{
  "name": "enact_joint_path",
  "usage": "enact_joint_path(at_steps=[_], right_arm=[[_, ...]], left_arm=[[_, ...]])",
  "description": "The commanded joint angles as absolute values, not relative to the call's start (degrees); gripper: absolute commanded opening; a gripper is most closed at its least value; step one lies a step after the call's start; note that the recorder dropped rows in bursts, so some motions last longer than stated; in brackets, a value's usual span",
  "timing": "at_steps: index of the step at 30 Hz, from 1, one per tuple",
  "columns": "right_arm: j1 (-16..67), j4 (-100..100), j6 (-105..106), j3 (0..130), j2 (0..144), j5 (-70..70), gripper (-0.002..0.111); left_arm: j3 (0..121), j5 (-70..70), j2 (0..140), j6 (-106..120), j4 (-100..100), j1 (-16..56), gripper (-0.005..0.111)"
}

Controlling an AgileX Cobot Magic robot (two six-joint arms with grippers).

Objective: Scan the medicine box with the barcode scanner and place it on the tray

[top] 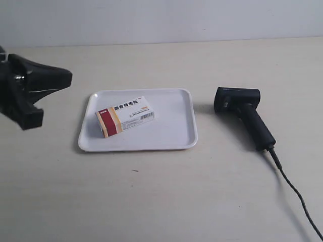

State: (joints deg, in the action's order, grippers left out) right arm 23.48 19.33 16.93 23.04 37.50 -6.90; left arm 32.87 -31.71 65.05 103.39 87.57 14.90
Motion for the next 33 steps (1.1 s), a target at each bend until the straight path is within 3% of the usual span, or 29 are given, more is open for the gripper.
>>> enact_joint_path(at_steps=[1, 10, 17, 26, 30, 33], right_arm=[[23.3, 19.8, 16.4, 15.9, 25.9, -9.6, 0.001], [23.3, 19.8, 16.4, 15.6, 16.3, -16.7, 0.001], [23.3, 19.9, 16.4, 15.6, 16.4, -16.7, 0.001], [23.3, 19.9, 16.4, 15.6, 16.4, -16.7, 0.001], [23.3, 19.9, 16.4, 15.6, 16.4, -16.7, 0.001], [23.3, 19.9, 16.4, 15.6, 16.4, -16.7, 0.001]], left_arm=[[21.7, -34.3, 52.1, 113.7, 99.9, 14.8, 0.002], [17.8, -35.6, 38.2, 115.3, 95.1, 14.5, 0.002], [7.5, -24.1, 15.4, 112.2, 99.9, 3.4, 0.002], [3.0, -17.5, 6.6, 109.6, 99.9, 0.8, 0.002], [2.5, -10.8, 3.3, 78.8, 72.8, 0.8, 0.002], [0.5, -8.2, 0.0, 32.7, 30.6, 0.8, 0.002]])
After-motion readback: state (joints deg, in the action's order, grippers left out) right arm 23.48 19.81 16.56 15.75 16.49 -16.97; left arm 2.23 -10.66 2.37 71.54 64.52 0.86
